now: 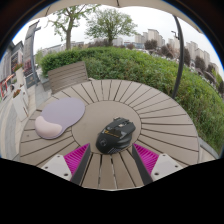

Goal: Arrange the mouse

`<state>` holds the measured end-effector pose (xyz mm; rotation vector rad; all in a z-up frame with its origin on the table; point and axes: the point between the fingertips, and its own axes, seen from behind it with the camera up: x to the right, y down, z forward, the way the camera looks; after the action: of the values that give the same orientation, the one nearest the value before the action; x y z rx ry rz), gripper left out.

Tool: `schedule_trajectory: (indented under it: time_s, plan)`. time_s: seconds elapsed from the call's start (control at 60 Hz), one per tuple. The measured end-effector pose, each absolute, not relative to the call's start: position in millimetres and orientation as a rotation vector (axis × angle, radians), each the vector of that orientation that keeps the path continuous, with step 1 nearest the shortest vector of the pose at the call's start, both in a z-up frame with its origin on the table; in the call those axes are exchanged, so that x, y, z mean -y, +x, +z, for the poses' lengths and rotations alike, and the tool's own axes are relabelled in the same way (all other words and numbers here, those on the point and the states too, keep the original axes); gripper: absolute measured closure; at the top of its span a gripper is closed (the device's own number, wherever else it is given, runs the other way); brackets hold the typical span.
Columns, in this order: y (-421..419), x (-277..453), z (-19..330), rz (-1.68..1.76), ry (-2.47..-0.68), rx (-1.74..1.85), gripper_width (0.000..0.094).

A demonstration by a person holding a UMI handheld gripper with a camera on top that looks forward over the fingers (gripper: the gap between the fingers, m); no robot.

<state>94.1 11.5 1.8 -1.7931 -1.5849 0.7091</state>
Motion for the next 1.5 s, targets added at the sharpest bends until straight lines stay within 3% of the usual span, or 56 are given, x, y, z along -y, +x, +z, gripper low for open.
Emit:
schedule_trajectory:
  time_s: [0.217,0.617,0.65,0.717,0.9,1.0,1.167,1.3,1.383,1.5]
  plan:
    - [50,-21,-18,0.669,-1.804,1.595,0.0075]
    - [-8,1,-20,0.743,-1.78,1.69,0.0088]
    - [-10,0,-21,0.728,-1.77,1.697,0.0129]
    - [-14,3,-21,0.732,-1.751,1.718,0.0299]
    - [-16,4,-19,0.686,-1.707,1.801,0.0456]
    - [-14,-3,-1,0.662,-1.724,1.788,0.0461]
    - [-45,15,80,0.771,-1.705,1.753,0.0462]
    - [-91,62,122,0.857,-1.621,1.782,0.0463]
    - [-110,104,118,0.892,-1.611,1.823,0.0462]
    - [-126,156,77,0.885,-1.624,1.893,0.0453]
